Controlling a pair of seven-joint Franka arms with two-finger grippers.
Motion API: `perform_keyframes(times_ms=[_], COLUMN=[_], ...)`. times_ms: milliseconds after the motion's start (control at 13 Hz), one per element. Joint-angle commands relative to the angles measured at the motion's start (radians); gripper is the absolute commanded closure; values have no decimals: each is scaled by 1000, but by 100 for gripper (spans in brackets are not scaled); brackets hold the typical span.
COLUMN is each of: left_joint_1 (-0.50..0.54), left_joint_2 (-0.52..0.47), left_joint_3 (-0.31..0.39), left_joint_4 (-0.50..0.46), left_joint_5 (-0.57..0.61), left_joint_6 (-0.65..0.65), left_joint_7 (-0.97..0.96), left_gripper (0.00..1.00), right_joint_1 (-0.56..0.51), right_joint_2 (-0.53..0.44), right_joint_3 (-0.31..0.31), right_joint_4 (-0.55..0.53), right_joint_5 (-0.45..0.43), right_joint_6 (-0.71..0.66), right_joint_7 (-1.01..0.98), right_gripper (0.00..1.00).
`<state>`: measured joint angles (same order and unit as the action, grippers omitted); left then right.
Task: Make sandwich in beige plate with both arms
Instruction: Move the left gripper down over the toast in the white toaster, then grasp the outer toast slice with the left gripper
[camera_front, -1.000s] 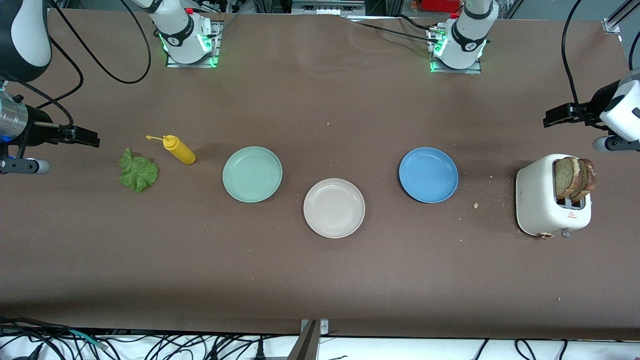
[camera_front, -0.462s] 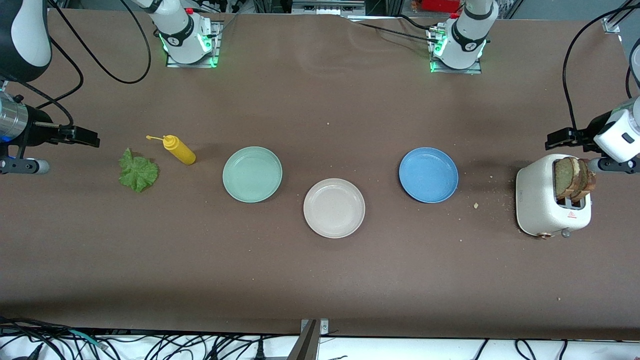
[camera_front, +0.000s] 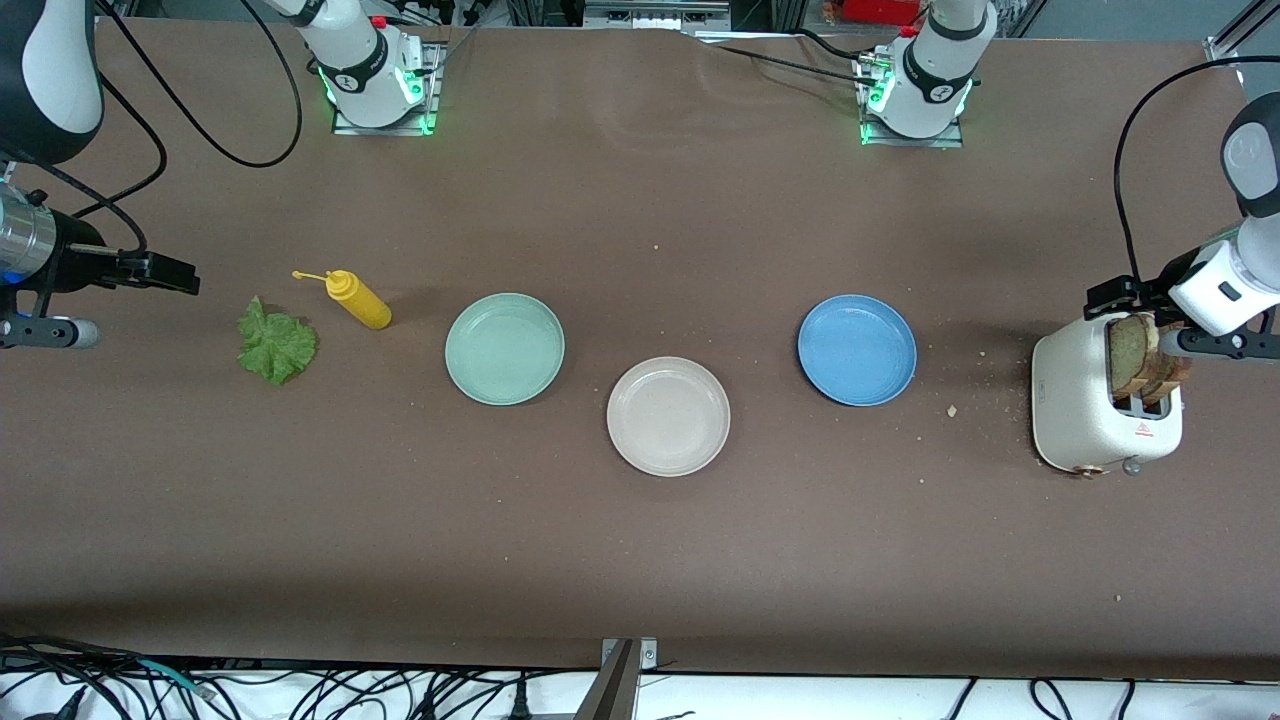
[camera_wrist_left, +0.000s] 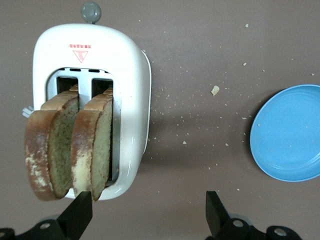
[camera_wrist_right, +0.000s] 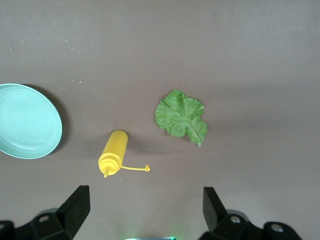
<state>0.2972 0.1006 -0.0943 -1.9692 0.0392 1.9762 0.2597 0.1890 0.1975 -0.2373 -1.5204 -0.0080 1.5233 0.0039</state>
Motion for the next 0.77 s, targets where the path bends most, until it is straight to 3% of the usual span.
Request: perform_keyframes(times_ms=[0, 692], left_joint_1=[14, 46], left_joint_2=[13, 34], left_joint_3=[-8, -5], left_joint_4=[-17, 3], left_joint_5=[24, 76], left_joint_6=[42, 49], left_joint_7=[41, 61], left_gripper=[0, 0], right_joint_1=[-3, -3], right_joint_2=[-7, -7], right_joint_3=[1, 1], right_joint_4=[-6, -6], right_joint_5=[5, 5], right_joint_6=[1, 3], right_joint_7=[-1, -1], right_gripper=[0, 0])
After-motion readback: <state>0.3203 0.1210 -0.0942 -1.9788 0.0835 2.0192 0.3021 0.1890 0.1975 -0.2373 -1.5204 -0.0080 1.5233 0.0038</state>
